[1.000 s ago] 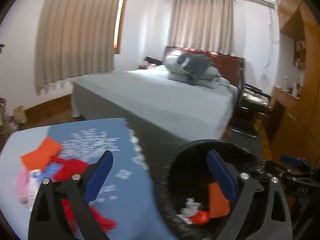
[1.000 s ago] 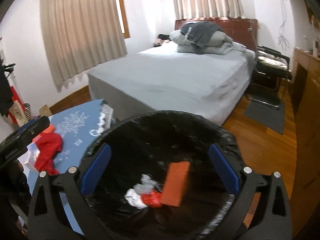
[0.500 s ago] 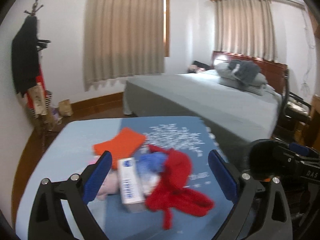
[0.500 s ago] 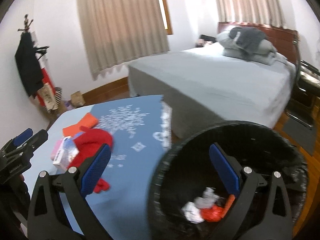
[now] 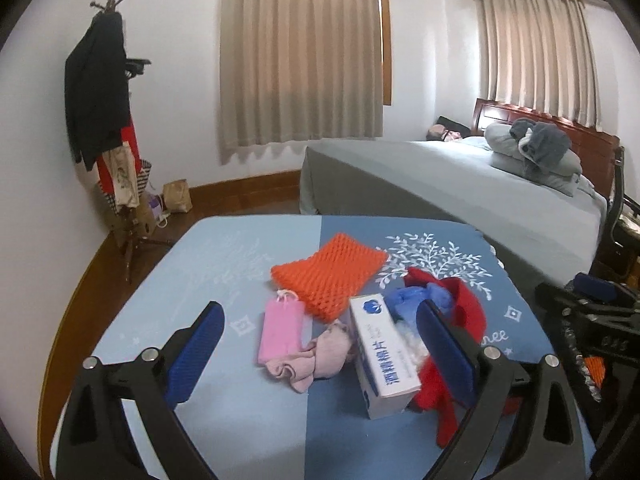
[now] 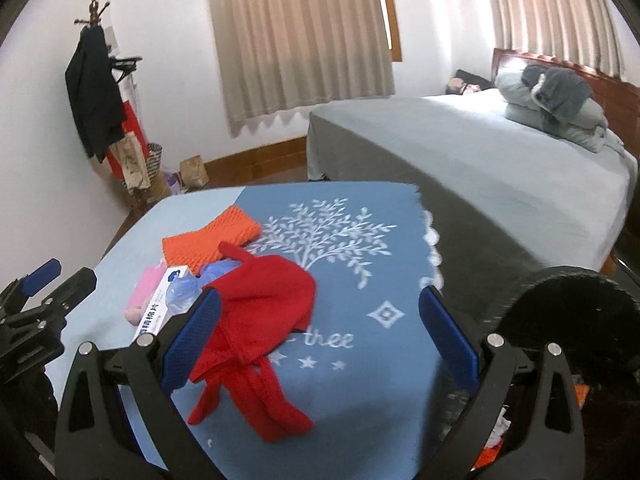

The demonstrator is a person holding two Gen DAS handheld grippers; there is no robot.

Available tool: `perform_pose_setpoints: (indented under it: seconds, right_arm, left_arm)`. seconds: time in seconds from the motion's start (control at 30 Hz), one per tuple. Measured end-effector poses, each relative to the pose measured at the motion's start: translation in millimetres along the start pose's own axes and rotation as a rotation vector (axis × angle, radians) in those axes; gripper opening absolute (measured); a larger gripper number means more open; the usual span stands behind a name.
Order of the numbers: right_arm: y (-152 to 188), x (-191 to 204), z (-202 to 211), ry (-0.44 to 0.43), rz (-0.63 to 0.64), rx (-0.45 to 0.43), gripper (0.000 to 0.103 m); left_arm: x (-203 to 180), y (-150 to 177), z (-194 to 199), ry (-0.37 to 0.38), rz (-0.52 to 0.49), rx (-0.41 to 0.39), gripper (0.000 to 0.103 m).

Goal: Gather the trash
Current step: 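Move both grippers back over the table toward the white box and red gloves, then grasp the white alcohol-pad box with the left gripper while the right gripper grasps the red glove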

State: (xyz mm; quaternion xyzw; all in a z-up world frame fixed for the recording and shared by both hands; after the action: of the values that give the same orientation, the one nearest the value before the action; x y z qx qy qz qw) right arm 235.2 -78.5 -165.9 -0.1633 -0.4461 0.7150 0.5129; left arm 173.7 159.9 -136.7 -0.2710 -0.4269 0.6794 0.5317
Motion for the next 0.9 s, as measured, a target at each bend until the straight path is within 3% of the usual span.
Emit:
perform_pose_setpoints:
  seconds: [0.4,0.6,0.8,0.87,0.9]
  right_arm:
    - [17,-12,-14,0.033,-0.018,0.040,0.096]
    - [18,-16,-15,0.033,-0.026,0.041,0.096]
    - [20,-16,-17,0.028,-0.034,0.045,0.096]
    - [20,-14,-19,0.021,-0.034,0.047,0.096]
    - [21,-13,-20,0.018,-0.032,0.047,0.096]
  left_arm:
    - [-27,30,-23,0.042,-0.015,0.078,0.094]
    - [-39,40,-42,0.030,-0.028,0.123,0.084]
    - [-44,49,-54,0.044,-0.032,0.179,0.062]
    - [-43,48,-54,0.069,-0.020,0.182,0.043]
    - [-42,48,-54,0.078,-0.014,0.187,0.039]
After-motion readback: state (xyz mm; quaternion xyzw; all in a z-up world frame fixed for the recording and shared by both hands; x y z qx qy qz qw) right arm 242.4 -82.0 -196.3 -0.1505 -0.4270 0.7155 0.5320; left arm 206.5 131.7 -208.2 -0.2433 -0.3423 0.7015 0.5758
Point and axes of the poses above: each gripper's, at about its wrist camera, not at the fingertips, and z roughly against the way its jaws point, x to its left, y to its underside, the point moved 6 cm from there along -z, roughly the way its jaws point, and after that the axes turned 10 degrees about -y, right-handed, at the moved point
